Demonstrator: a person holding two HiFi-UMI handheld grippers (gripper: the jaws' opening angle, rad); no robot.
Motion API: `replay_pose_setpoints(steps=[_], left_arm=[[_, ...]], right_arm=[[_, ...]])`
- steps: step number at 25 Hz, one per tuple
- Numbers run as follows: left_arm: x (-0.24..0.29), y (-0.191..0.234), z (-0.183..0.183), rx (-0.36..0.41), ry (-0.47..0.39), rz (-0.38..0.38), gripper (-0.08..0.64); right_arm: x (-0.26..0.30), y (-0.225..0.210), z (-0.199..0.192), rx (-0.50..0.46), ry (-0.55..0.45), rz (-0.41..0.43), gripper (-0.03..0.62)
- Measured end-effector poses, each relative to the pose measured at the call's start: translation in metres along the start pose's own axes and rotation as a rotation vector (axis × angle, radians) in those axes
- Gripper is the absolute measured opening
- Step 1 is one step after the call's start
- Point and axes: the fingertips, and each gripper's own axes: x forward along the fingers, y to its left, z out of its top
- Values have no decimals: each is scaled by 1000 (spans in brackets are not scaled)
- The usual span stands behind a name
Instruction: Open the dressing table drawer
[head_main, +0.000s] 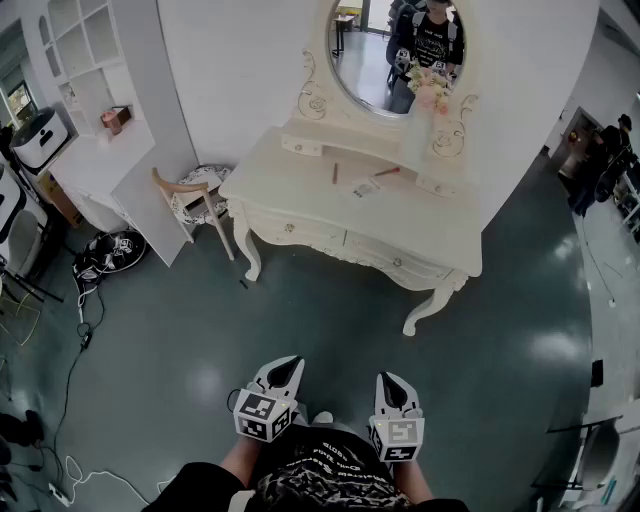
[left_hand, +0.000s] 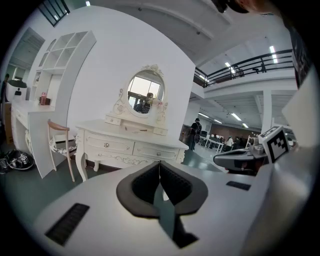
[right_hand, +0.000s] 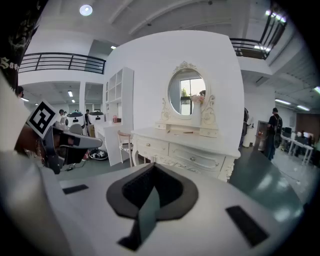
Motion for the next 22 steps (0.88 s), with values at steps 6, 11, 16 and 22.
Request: replay_pose_setpoints(steps=[6, 11, 16, 22], left_arm=[[-2, -13, -4, 23, -6, -2, 17], [1, -17, -8, 31, 2, 5, 17], [10, -11, -3, 35, 0, 11, 17], [37, 12, 4, 29, 13, 2, 17]], right_arm=[[0, -5, -5, -19, -6, 6, 8], [0, -14, -6, 60, -39, 17, 9], [10, -20, -5, 98, -57, 20, 9], [35, -28, 0, 94, -49, 1, 11]])
